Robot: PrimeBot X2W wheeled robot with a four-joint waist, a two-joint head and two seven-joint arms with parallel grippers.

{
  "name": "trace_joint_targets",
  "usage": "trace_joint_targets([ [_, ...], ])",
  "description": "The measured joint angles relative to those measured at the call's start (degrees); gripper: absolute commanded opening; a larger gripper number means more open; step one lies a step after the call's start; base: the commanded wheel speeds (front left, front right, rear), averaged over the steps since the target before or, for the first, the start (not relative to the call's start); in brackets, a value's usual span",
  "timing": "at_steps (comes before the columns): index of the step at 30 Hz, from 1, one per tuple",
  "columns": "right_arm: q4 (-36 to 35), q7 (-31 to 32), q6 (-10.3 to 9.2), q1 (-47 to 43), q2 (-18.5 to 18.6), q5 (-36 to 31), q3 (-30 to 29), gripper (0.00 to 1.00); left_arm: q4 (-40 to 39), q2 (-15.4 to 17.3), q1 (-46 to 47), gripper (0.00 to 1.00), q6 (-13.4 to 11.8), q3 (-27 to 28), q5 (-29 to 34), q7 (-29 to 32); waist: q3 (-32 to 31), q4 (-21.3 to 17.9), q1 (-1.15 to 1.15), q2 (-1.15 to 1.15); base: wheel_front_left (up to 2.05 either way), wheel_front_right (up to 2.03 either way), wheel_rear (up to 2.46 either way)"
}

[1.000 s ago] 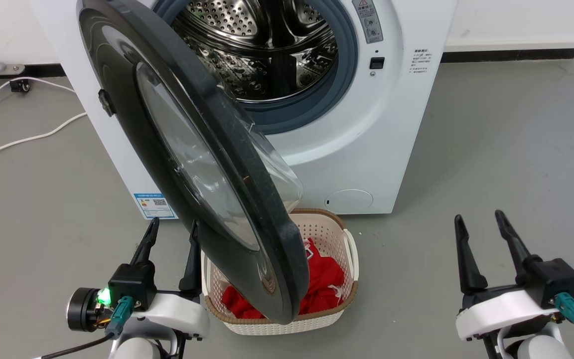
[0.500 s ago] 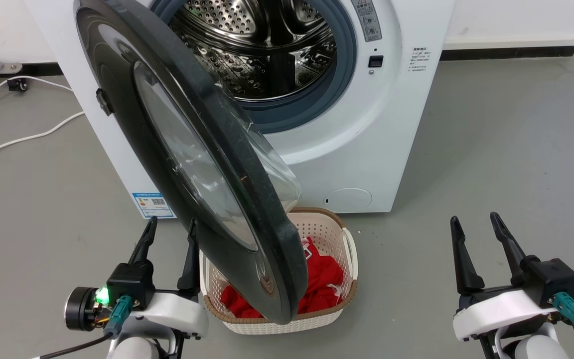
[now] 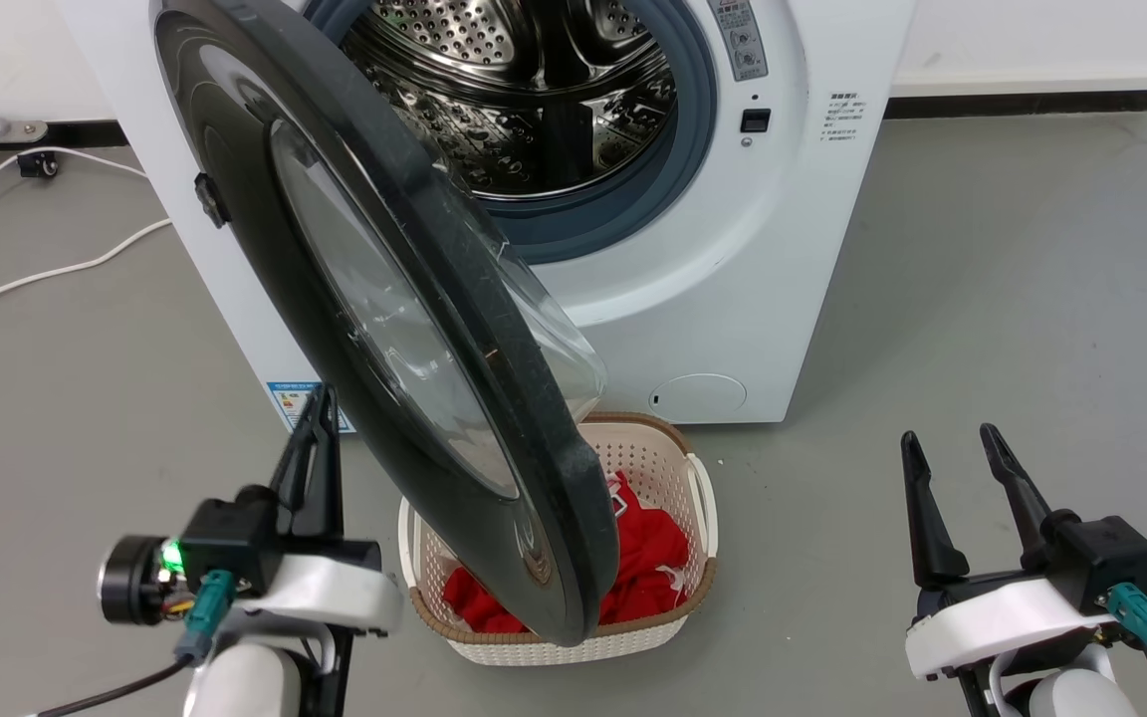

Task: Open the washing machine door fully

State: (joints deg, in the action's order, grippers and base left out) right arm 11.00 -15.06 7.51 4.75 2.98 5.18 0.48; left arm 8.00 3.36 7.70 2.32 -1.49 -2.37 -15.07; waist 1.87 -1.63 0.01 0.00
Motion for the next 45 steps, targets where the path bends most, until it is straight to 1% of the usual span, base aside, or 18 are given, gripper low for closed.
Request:
trace_joint_targets([
  [6,0.2,0.0,0.00,0.0,0.0,0.2,-0.1,1.00,-6.4,0.0,1.8,0.00,-0.3,0.8,-0.1,0.0,0.0,0.2,0.00,0.00,0.00,0.00,0.00],
  [11,0.4,0.0,0.00,0.1,0.0,0.3,-0.2,1.00,-13.6,0.1,3.9,0.00,-0.4,1.5,0.3,0.0,0.1,0.2,0.00,0.00,0.00,0.00,0.00],
  [16,0.6,0.0,0.00,0.1,0.0,0.5,-0.4,1.00,-20.5,0.2,6.2,0.00,-1.8,2.7,1.1,0.0,0.1,0.1,0.00,0.00,0.00,0.00,0.00],
  [20,0.8,0.0,0.00,0.2,0.0,0.7,-0.5,1.00,-25.1,0.5,8.0,0.00,-2.2,3.2,1.6,0.0,0.1,0.0,0.00,0.00,0.00,0.00,0.00],
  [26,0.9,0.0,0.00,0.2,0.0,0.9,-0.6,1.00,-30.8,0.9,10.9,0.00,-1.7,1.9,1.7,0.0,0.0,0.0,-0.01,0.00,0.00,0.00,0.00],
  [32,1.0,0.0,0.00,0.2,0.0,0.9,-0.5,1.00,-34.8,0.6,13.7,0.00,-0.2,-2.5,1.7,0.0,0.2,0.1,0.00,0.00,0.00,0.00,0.00],
  [37,1.0,0.0,0.00,0.3,0.0,0.9,-0.4,1.00,-35.0,0.2,13.8,0.00,1.3,-8.9,0.7,0.1,0.2,0.0,0.00,0.00,0.00,0.00,0.00],
  [42,1.2,0.0,0.00,0.3,0.0,1.3,-0.2,1.00,-33.4,0.0,12.0,0.00,2.8,-15.5,-2.4,3.0,0.0,-0.1,-0.01,0.00,0.00,0.00,0.00],
  [45,1.5,0.0,0.00,0.2,0.0,1.4,-0.2,1.00,-32.5,-0.1,10.1,0.00,3.3,-19.2,-4.4,5.4,-0.2,-0.1,0.00,0.00,0.00,0.00,0.00],
])
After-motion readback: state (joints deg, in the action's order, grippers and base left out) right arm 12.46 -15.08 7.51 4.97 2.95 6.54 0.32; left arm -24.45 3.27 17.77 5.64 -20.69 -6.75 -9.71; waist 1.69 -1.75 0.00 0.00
